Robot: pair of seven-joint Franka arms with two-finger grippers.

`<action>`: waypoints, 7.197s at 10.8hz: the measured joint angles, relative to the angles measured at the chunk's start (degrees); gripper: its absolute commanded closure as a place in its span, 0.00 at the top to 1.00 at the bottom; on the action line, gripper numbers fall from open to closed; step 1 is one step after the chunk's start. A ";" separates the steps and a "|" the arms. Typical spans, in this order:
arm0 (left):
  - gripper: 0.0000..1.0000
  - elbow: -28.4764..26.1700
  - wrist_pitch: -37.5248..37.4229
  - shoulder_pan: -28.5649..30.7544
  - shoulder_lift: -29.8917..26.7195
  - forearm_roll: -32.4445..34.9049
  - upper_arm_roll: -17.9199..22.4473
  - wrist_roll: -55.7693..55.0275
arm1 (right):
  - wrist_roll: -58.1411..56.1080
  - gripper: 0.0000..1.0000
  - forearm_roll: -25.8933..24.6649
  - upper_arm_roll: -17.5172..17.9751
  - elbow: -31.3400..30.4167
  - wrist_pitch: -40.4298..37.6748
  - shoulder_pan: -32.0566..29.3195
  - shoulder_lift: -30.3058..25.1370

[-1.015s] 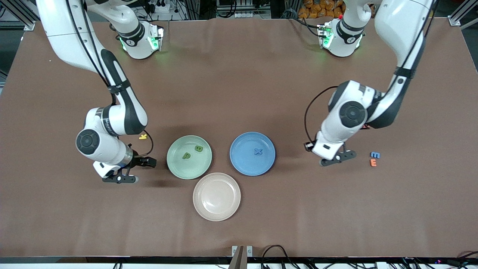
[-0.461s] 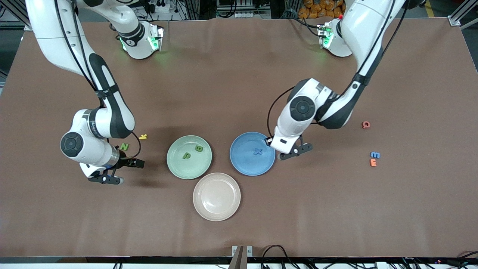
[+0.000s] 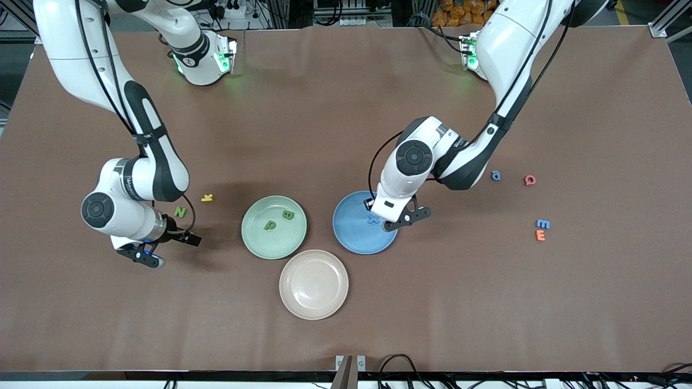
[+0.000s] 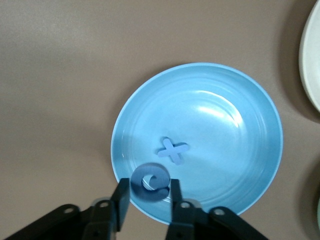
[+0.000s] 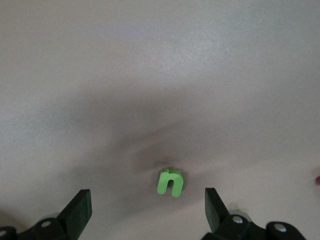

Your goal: Sort letters by color into matching plates

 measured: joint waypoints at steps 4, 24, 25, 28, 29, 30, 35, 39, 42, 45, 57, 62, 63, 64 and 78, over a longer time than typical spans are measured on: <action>1.00 0.50 0.00 0.02 0.27 0.00 0.47 0.69 | 5.39 1.00 0.07 0.00 -0.18 0.97 -0.02 0.93; 1.00 -29.64 12.90 18.61 -13.81 5.06 1.35 26.11 | -8.68 0.19 -0.85 0.23 -3.97 6.43 0.32 0.37; 1.00 -31.67 12.92 19.20 -15.38 5.07 1.34 26.40 | -13.14 0.19 -0.89 0.26 -3.81 6.39 0.33 -0.16; 1.00 -35.84 12.99 21.96 -18.67 5.10 1.34 31.49 | -23.11 0.19 -0.94 0.79 -2.75 3.76 0.77 -2.05; 1.00 -37.19 13.50 22.88 -19.45 5.11 1.32 33.06 | -24.17 0.19 -0.94 1.20 -2.15 3.09 1.47 -2.32; 1.00 -38.63 14.18 23.65 -20.14 5.12 1.33 34.33 | -24.35 0.19 -0.94 1.86 -1.61 2.89 2.40 -2.34; 1.00 -45.48 21.96 25.72 -20.94 5.78 1.32 35.18 | -24.32 0.18 -0.92 3.30 0.14 2.88 9.55 -2.32; 1.00 -47.66 22.25 27.96 -22.15 5.93 1.32 37.52 | -24.28 0.40 -0.86 4.60 1.57 2.83 14.06 -1.94; 1.00 -48.96 22.25 30.77 -23.47 5.95 1.31 40.96 | -23.48 1.00 -0.81 5.19 1.68 2.73 15.73 -1.61; 1.00 -50.72 22.28 30.82 -23.60 5.96 1.19 40.90 | -22.25 1.00 -0.81 5.09 1.72 1.99 15.76 -1.47; 1.00 -53.05 24.26 31.48 -21.92 5.96 1.24 38.10 | -24.26 1.00 -0.88 2.53 0.93 -6.60 0.29 -4.77; 0.38 -53.05 25.39 31.62 -20.87 5.96 1.26 38.10 | -18.92 1.00 -0.88 2.03 -6.46 1.58 -4.88 -5.17; 0.00 -53.04 25.49 31.62 -20.87 5.96 1.24 38.10 | -18.57 1.00 -0.88 2.01 -8.04 3.33 -5.61 -5.21; 0.00 -52.98 25.80 31.60 -20.89 5.96 1.17 38.10 | -18.38 1.00 -0.88 2.01 -9.46 4.51 -6.20 -5.24; 0.00 -46.31 22.77 32.51 -22.93 5.96 -2.89 31.10 | -17.90 0.39 -0.90 2.14 -20.92 15.02 -6.73 -7.14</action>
